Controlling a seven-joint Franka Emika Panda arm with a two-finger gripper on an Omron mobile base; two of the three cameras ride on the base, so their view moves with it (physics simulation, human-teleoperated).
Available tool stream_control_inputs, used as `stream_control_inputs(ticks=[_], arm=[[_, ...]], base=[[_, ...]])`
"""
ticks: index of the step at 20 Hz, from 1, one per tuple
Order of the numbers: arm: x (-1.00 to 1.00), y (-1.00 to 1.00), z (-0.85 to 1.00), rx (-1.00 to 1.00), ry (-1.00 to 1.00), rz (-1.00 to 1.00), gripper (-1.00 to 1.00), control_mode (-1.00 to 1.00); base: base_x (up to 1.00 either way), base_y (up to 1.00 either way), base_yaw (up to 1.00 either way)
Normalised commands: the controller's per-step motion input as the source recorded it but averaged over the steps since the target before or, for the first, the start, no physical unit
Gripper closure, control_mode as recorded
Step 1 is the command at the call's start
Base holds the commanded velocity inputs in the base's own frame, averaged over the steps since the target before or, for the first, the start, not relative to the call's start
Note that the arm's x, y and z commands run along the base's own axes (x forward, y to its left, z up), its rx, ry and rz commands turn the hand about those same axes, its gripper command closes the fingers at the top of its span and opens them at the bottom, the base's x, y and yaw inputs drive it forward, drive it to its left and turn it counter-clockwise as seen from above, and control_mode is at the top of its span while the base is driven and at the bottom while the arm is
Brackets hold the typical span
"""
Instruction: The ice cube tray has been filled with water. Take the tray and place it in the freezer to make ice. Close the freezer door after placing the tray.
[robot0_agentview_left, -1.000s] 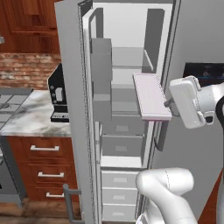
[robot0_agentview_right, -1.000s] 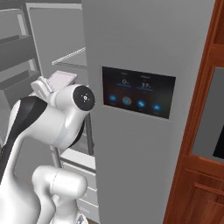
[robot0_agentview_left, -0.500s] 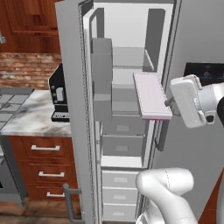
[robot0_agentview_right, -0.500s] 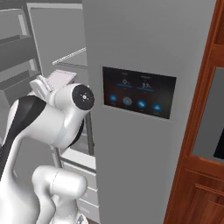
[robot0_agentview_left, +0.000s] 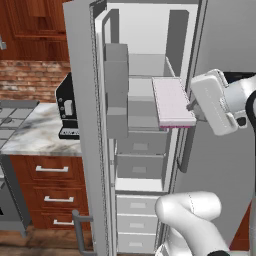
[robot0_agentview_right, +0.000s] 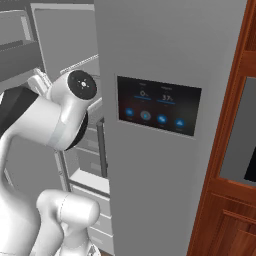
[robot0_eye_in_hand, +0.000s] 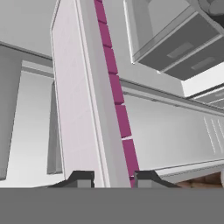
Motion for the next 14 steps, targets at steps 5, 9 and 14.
stream_control_inputs(ticks=[5, 9, 14], arm=[[0.0, 0.0, 0.37, -0.04, 0.0, 0.0, 1.0, -1.0], [0.0, -0.01, 0.28, 0.0, 0.0, 0.0, 1.0, -1.0], [0.03, 0.06, 0.18, -0.08, 0.0, 0.0, 1.0, -1.0]], base=[[0.0, 0.0, 0.0], [0.0, 0.0, 0.0], [0.0, 0.0, 0.0]])
